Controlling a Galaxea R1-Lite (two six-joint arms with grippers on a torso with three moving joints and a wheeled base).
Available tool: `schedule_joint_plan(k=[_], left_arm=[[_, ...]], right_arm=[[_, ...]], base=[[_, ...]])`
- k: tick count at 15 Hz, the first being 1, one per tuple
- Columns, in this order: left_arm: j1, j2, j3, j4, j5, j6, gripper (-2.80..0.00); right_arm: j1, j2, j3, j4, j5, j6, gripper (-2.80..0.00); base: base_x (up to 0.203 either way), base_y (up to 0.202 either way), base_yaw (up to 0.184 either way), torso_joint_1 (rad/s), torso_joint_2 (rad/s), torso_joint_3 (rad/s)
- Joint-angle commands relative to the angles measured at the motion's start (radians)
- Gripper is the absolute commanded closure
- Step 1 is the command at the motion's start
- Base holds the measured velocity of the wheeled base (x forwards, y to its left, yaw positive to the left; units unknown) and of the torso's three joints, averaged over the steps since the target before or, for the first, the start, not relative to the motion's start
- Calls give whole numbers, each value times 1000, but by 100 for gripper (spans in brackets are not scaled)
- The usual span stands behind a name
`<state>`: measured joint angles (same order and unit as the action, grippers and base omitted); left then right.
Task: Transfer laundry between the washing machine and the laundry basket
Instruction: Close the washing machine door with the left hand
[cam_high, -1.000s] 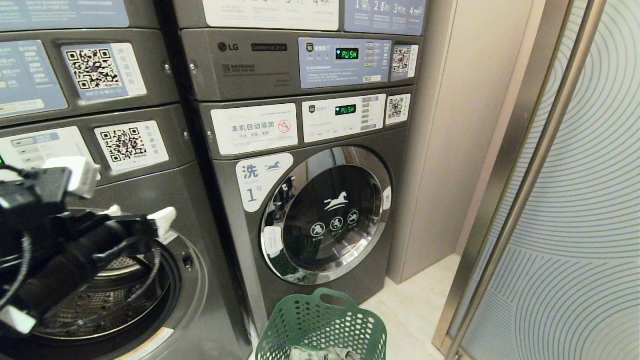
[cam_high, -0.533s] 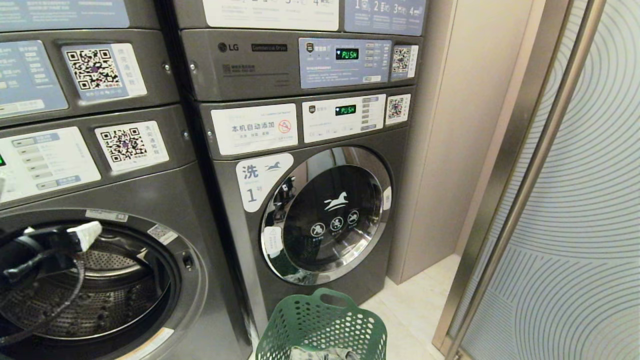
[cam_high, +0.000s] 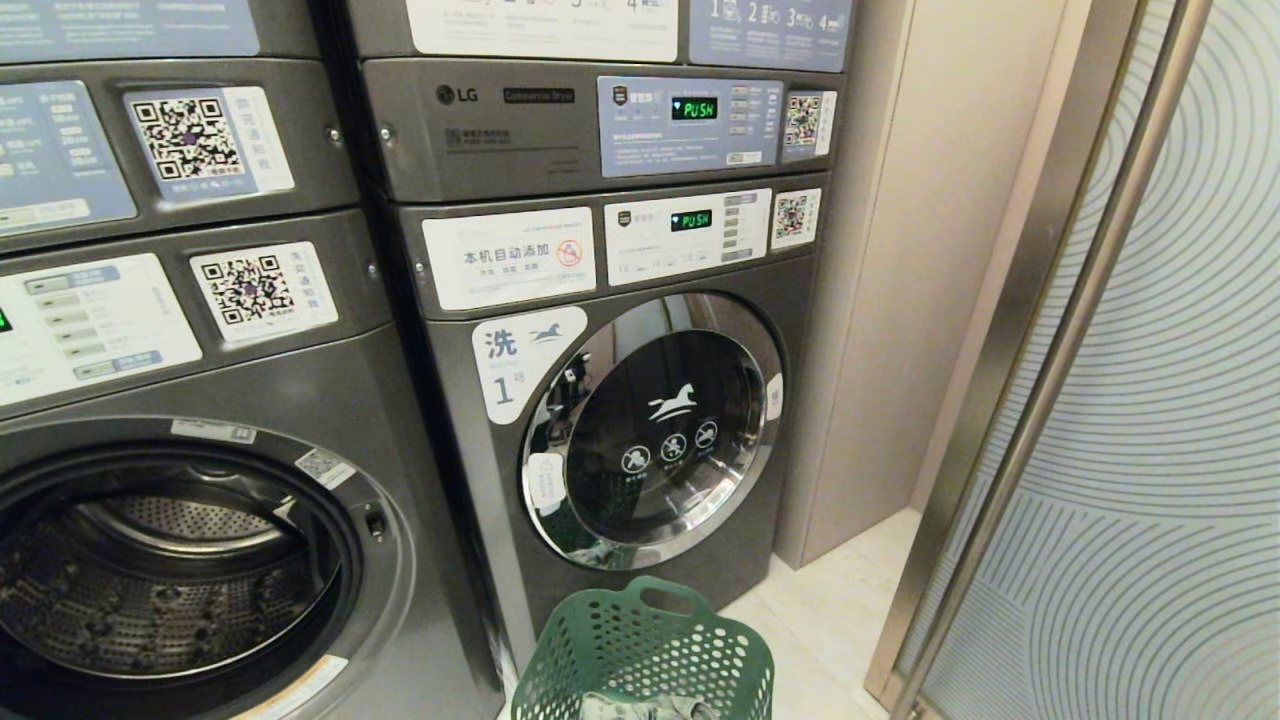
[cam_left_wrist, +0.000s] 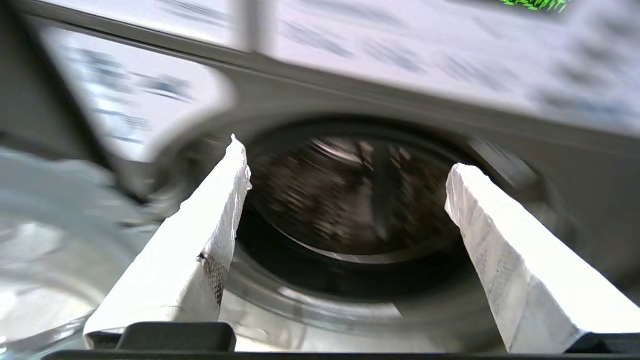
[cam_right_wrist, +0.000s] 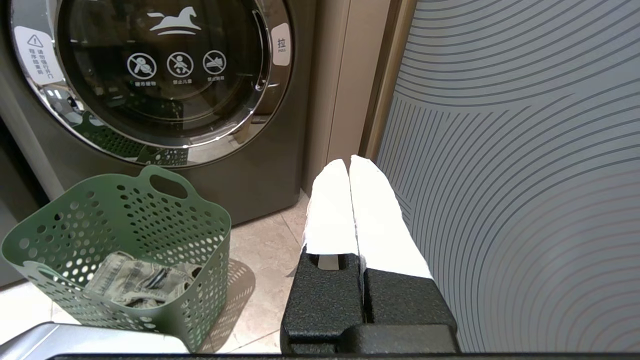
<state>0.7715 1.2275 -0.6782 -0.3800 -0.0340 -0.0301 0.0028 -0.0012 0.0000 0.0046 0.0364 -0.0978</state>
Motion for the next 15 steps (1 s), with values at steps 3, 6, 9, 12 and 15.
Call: schedule_joint_plan(k=[3,6,9,12,15], left_arm=[[230,76,-71,-5,-40,-10,-280],[309,147,-138,-7,-52,-10,0],[313,142,-112,-6,-89,10,0],[312,139,-117,-6,-107,48,0],[272,107,-86,-6,-245,71,0]], right_arm=[[0,0,0,0,0,-2,0],[0,1,0,0,0,-1,0],[0,1,0,0,0,-2,0],[0,1,0,0,0,-2,0],[0,1,0,0,0,0,0]], base=[[0,0,0,0,0,0],[0,0,0,0,0,0],[0,0,0,0,0,0],[0,0,0,0,0,0],[0,0,0,0,0,0]])
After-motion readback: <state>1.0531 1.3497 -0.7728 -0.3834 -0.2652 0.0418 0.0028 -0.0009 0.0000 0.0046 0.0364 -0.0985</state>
